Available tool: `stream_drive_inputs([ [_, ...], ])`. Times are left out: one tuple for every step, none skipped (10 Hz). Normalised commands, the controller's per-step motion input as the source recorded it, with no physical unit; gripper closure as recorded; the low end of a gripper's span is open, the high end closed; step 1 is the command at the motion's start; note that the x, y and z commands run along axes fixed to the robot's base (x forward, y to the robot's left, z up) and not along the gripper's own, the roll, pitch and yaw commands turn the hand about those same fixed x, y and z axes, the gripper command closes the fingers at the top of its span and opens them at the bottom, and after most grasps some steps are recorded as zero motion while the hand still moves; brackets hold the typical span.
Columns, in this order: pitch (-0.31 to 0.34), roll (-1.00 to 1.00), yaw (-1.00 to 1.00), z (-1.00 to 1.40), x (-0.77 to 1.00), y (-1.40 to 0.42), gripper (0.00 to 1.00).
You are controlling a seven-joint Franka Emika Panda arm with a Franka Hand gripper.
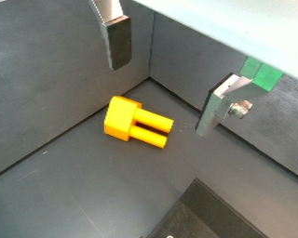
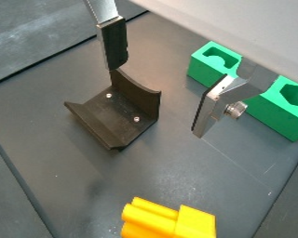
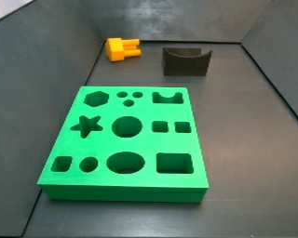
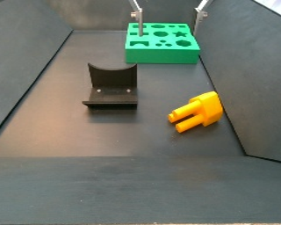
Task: Pick up the 3 prong object. Move up. Place the 3 prong object on the fixture. Regrasp the 3 prong object. Move to above the board. Insert the 3 prong object.
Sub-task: Pick up the 3 prong object.
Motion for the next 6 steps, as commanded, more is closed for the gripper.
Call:
stream_drive_inputs([
  [-0.014, -0.04, -0.40, -0.16, -0.15, 0.18, 0.00],
  [0.019, 0.00, -0.99, -0.44, 0.02, 0.05, 0.00],
  [0.036, 0.00, -1.00, -0.53, 0.00, 0.00, 0.00],
  [0.037, 0.00, -1.00, -0.55, 0.00, 0.00, 0.00],
  [0.029, 0.00, -1.00, -0.59, -0.03, 0.00, 0.00],
  [0.029, 0.00, -1.00, -0.63, -0.12, 0.01, 0.00],
])
